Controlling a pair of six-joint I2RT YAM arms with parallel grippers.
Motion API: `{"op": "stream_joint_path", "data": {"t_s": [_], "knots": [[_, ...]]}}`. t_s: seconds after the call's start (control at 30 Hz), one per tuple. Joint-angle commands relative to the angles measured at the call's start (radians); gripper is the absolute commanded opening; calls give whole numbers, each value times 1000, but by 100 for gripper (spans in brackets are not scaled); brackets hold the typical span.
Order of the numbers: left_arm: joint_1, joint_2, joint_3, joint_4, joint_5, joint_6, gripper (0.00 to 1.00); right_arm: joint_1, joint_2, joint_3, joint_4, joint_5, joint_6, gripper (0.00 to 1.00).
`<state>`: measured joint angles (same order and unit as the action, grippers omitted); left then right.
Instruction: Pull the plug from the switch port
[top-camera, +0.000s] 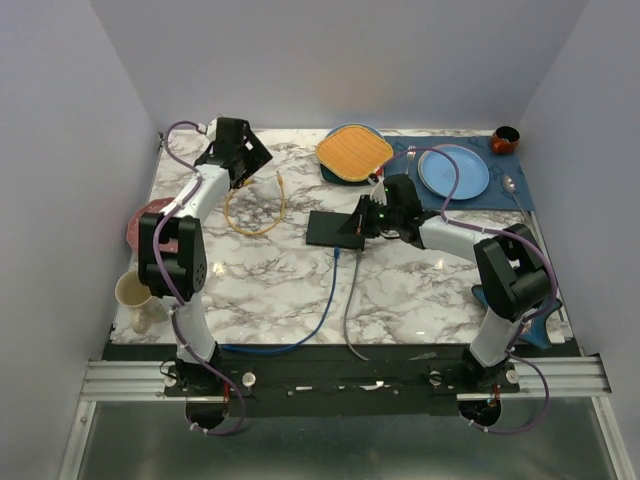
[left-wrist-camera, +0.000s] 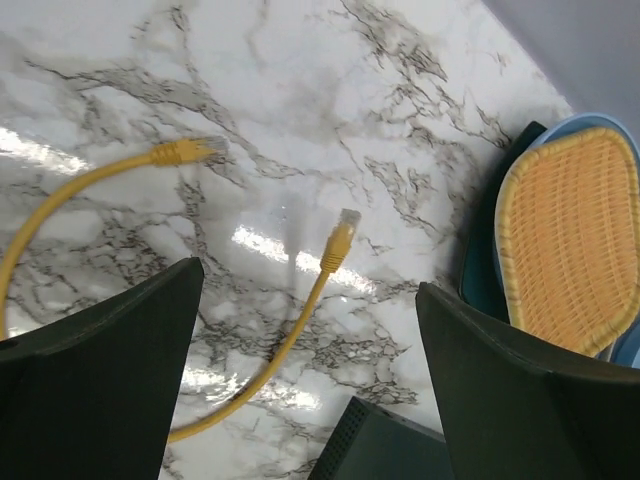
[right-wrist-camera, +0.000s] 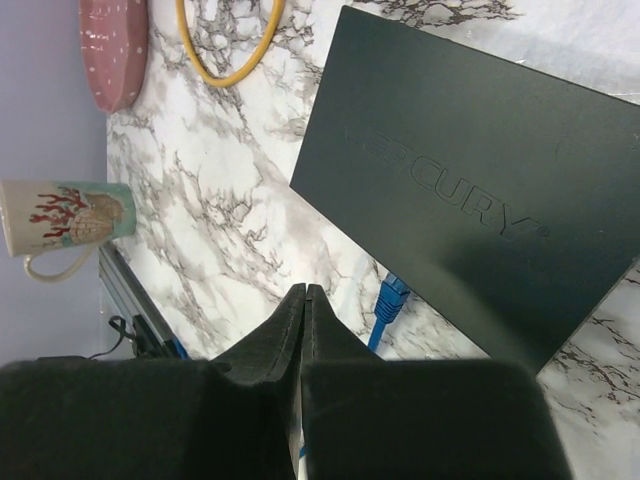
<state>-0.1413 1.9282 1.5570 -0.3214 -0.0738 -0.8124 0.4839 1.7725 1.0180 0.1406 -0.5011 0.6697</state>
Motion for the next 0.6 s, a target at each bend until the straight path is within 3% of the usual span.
{"op": "stream_joint_path", "data": {"t_s": [0.0,0.07,0.13,0.2,0.33,0.43,0.57], "knots": [[6,-187,-81,-93,-116,-26,99,7,-8,16,2,59,-33,14],[18,-245,-252,-5,-16,-132,99,7,-4,27,-16,84,-45,16],[25,-308,-383,130,204,-187,99,7,10,47,-32,88,-45,16],[-42,-366,-520,240,238,-197,99,5,24,71,-38,81,-41,14],[-217,-451,-652,309,218,-188,72,4,59,106,-49,52,-19,6],[-320,-485,-754,425,210,-208,73,2,93,116,-50,35,5,3],[-331,-471,-931,661,261,-310,86,-13,117,99,-47,19,31,1]]}}
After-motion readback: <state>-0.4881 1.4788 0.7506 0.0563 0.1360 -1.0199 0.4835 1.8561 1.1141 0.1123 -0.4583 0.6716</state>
